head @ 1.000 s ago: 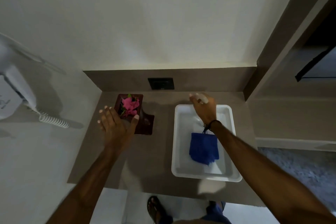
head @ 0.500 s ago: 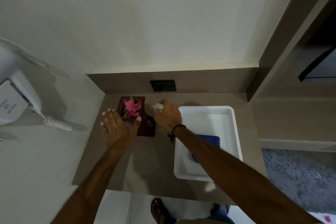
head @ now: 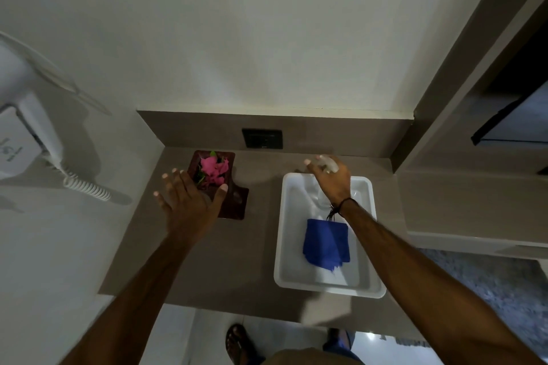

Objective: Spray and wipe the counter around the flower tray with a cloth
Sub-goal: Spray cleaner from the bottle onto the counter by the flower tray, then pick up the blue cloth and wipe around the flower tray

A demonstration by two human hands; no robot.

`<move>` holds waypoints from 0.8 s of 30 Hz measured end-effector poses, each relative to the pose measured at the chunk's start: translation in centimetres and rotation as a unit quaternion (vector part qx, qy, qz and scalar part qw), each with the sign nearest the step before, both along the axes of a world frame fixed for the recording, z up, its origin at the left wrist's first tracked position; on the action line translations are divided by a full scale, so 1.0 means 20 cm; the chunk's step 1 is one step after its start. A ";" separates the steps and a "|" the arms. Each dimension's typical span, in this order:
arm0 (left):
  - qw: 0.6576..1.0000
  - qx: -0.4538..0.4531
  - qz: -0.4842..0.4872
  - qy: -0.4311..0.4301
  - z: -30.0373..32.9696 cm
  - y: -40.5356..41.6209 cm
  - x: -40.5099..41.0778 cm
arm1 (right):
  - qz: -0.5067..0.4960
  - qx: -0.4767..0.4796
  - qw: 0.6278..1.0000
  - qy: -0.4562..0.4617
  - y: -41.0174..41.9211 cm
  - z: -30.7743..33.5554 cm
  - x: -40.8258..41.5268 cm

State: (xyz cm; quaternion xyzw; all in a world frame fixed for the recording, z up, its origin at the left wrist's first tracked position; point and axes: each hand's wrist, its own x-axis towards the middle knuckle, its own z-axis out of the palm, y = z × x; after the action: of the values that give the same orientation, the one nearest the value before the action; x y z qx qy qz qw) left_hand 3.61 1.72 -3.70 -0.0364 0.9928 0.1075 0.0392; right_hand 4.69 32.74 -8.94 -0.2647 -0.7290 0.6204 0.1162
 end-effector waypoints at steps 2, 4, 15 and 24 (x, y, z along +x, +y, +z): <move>1.000 0.001 -0.003 0.006 -0.02 -0.01 -0.01 | 0.014 0.012 1.000 -0.004 0.01 -0.02 0.02; 1.000 0.000 -0.007 0.011 -0.04 -0.02 -0.02 | 0.015 0.030 0.999 -0.011 0.03 -0.03 0.07; 1.000 0.008 -0.001 0.009 -0.02 0.00 -0.02 | 0.134 0.143 0.936 -0.291 0.10 -0.18 0.46; 1.000 0.026 0.000 -0.004 -0.02 0.00 -0.01 | 0.212 0.135 0.908 -0.336 0.00 -0.15 0.49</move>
State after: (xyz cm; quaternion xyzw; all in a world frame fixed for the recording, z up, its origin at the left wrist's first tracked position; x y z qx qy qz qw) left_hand 3.36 1.74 -4.10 -0.0356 0.9895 0.1330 0.0438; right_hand 14.57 32.82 -12.01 -0.2787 -0.8405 0.4007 -0.2352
